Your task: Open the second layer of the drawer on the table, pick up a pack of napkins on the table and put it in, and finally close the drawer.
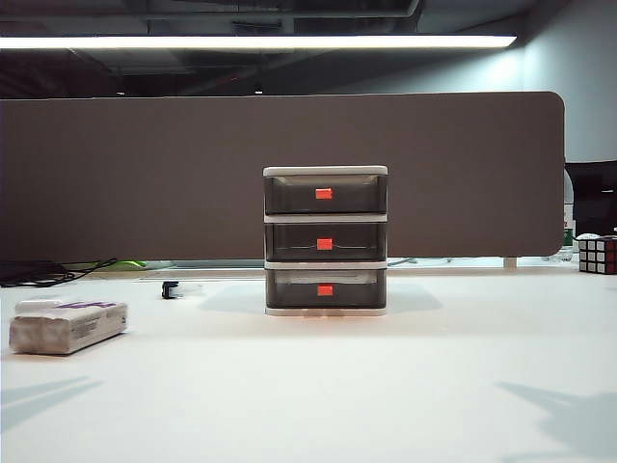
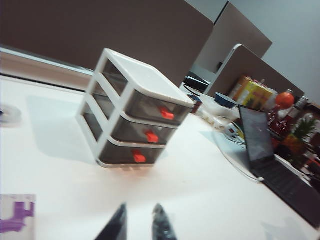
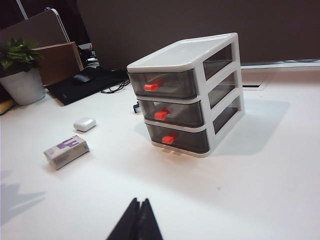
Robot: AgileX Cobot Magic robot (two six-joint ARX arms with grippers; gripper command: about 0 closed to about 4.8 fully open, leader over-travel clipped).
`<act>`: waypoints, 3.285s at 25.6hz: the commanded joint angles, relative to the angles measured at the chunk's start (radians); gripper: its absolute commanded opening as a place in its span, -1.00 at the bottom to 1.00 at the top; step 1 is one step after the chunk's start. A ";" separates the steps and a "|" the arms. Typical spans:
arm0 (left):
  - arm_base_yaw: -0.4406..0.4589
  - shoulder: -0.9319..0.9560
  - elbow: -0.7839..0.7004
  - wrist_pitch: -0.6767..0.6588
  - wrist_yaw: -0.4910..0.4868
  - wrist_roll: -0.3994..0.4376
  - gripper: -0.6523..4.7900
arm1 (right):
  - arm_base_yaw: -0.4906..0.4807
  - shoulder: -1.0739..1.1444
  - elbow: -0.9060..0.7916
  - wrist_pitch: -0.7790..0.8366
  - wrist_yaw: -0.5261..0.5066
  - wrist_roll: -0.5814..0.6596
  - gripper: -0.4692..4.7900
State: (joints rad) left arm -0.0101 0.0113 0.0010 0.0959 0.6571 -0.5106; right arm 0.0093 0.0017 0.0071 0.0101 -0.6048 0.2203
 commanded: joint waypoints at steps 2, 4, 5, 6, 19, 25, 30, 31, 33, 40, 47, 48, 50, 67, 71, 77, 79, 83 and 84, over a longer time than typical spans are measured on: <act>-0.092 0.002 0.008 -0.013 -0.035 0.006 -0.54 | 0.002 -0.001 -0.006 0.025 -0.029 0.033 -0.84; -0.162 0.002 0.008 -0.011 -0.104 0.027 -0.53 | 0.003 -0.001 -0.006 0.045 -0.032 0.051 -0.84; -0.217 0.002 0.008 -0.012 -0.171 0.048 -0.53 | 0.006 -0.001 -0.006 0.057 -0.034 0.059 -0.84; -0.315 0.004 0.008 -0.012 -0.286 0.087 -0.53 | 0.020 0.000 -0.002 0.090 -0.033 0.068 -0.84; -0.875 0.384 0.008 0.319 -0.934 0.206 -0.45 | 0.236 0.138 0.142 0.103 0.161 0.017 -0.84; -0.874 0.768 0.050 0.598 -0.952 0.218 -0.43 | 0.317 0.377 0.246 0.165 0.196 -0.055 -0.84; -0.874 1.055 0.143 0.748 -0.951 0.227 -0.43 | 0.345 0.576 0.312 0.220 0.195 -0.072 -0.84; -0.874 1.101 0.161 0.773 -0.943 0.227 -0.43 | 0.346 0.611 0.321 0.233 0.193 -0.072 -0.84; -0.874 1.252 0.240 0.841 -0.868 0.226 -0.43 | 0.348 0.737 0.361 0.266 0.150 -0.072 -0.84; -0.867 1.360 0.355 0.849 -0.910 0.196 -0.43 | 0.349 0.913 0.434 0.312 0.089 -0.098 -0.84; -0.882 1.549 0.509 0.808 -1.060 0.227 -0.42 | 0.349 1.040 0.521 0.362 0.090 -0.124 -0.84; -0.890 1.578 0.531 0.804 -1.087 0.229 -0.39 | 0.349 1.066 0.541 0.362 0.091 -0.125 -0.84; -0.905 1.650 0.594 0.785 -1.194 0.239 -0.04 | 0.348 1.127 0.585 0.361 0.092 -0.151 -0.84; -0.911 1.909 0.835 0.777 -1.335 0.237 0.35 | 0.319 1.318 0.756 0.360 0.143 -0.232 -0.84; -0.911 1.939 0.861 0.785 -1.379 0.237 0.35 | 0.314 1.335 0.785 0.360 0.144 -0.233 -0.84; -0.908 1.982 0.875 0.868 -1.402 0.234 0.34 | 0.306 1.404 0.827 0.354 0.138 -0.233 -0.84; -0.908 1.997 0.875 0.898 -1.400 0.239 0.34 | 0.306 1.412 0.827 0.354 0.138 -0.241 -0.84; -0.908 2.042 0.876 1.006 -1.403 0.275 0.34 | 0.306 1.422 0.827 0.352 0.139 -0.262 -0.84; -0.908 2.044 0.876 1.004 -1.406 0.278 0.34 | 0.306 1.422 0.827 0.352 0.139 -0.267 -0.84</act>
State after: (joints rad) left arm -0.9188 2.0556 0.8719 1.0752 -0.7380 -0.2440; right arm 0.3149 1.4265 0.8291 0.3496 -0.4637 -0.0353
